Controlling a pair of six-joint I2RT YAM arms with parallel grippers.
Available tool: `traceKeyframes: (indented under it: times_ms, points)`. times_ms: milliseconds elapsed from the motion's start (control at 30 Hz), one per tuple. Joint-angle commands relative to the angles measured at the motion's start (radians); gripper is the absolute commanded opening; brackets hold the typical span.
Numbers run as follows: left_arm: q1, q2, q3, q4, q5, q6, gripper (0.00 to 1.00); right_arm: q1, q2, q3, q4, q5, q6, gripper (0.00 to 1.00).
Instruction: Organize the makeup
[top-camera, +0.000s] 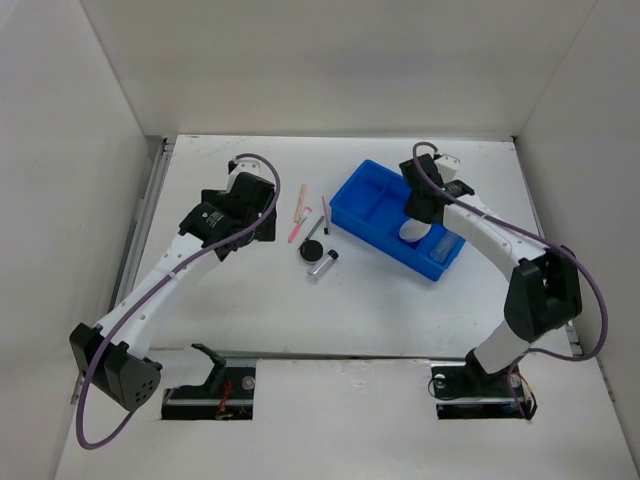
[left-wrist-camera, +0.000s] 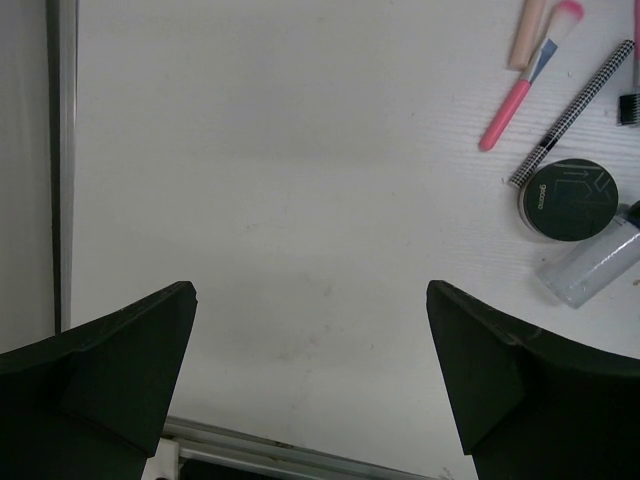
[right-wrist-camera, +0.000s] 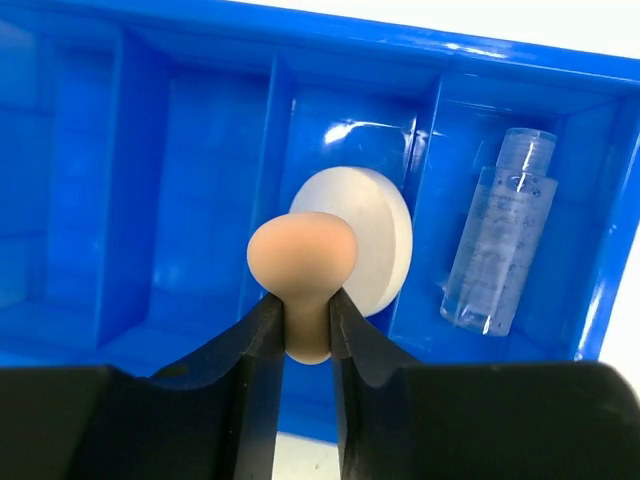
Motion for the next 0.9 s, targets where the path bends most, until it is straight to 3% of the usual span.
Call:
traceKeyframes:
  times_ms: [0,300,433,500,633,867]
  points:
    - [0.001,0.012,0.042,-0.022,0.013,0.020,1.00,-0.014,0.039,0.060,0.004,0.007,-0.009,0.30]
    - [0.001,0.074,0.103,-0.062,0.094,0.038,1.00,-0.023,0.060,0.099,0.026,-0.003,-0.029,0.72]
    - [-0.031,0.096,0.113,-0.062,0.127,0.052,0.97,-0.023,-0.030,0.113,0.001,-0.003,-0.029,0.68]
    - [-0.063,0.119,0.113,-0.053,0.168,0.064,0.86,-0.023,-0.082,0.113,-0.008,0.006,-0.029,0.64]
    - [-0.158,0.235,0.124,-0.008,0.271,0.084,0.57,-0.044,-0.210,0.081,-0.072,0.038,-0.029,0.67]
    - [-0.289,0.435,0.185,0.062,0.275,0.003,0.54,-0.097,-0.332,0.058,-0.128,0.049,-0.029,0.70]
